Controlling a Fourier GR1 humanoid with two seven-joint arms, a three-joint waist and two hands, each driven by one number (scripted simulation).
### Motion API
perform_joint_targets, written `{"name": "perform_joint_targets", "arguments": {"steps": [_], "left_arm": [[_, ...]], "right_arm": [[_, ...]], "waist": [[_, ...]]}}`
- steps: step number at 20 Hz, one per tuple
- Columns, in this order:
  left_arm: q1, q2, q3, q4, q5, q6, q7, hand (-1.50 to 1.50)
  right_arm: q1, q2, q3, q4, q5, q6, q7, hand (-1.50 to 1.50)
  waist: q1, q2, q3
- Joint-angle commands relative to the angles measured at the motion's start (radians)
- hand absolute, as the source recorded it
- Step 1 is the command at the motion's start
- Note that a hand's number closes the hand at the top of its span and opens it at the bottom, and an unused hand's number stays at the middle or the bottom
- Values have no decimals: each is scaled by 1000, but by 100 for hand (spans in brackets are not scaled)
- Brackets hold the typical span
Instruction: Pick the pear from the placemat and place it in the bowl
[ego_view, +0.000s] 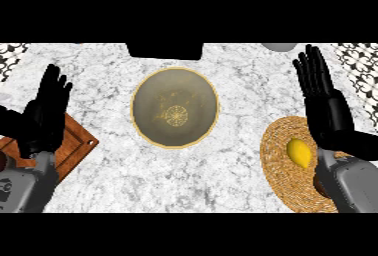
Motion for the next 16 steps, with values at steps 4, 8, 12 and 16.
{"name": "perform_joint_targets", "arguments": {"steps": [4,8,12,16], "left_arm": [[-20,81,83,12,26,-123,-113,0],[8,90,69,5,1,-128,-147,0],[32,100,96,16,27,-170,-180,0],[37,110,126,43,55,-236,-214,0]], "right_arm": [[-20,4,75,87,42,49,80,-150],[43,-170,64,218,371,-202,101,-150],[174,-39,160,164,565,-473,35,-150],[264,-53,266,37,762,-537,224,-150]], "waist": [[-5,3,63],[-42,1,52],[-36,-7,61],[-34,-7,61]]}}
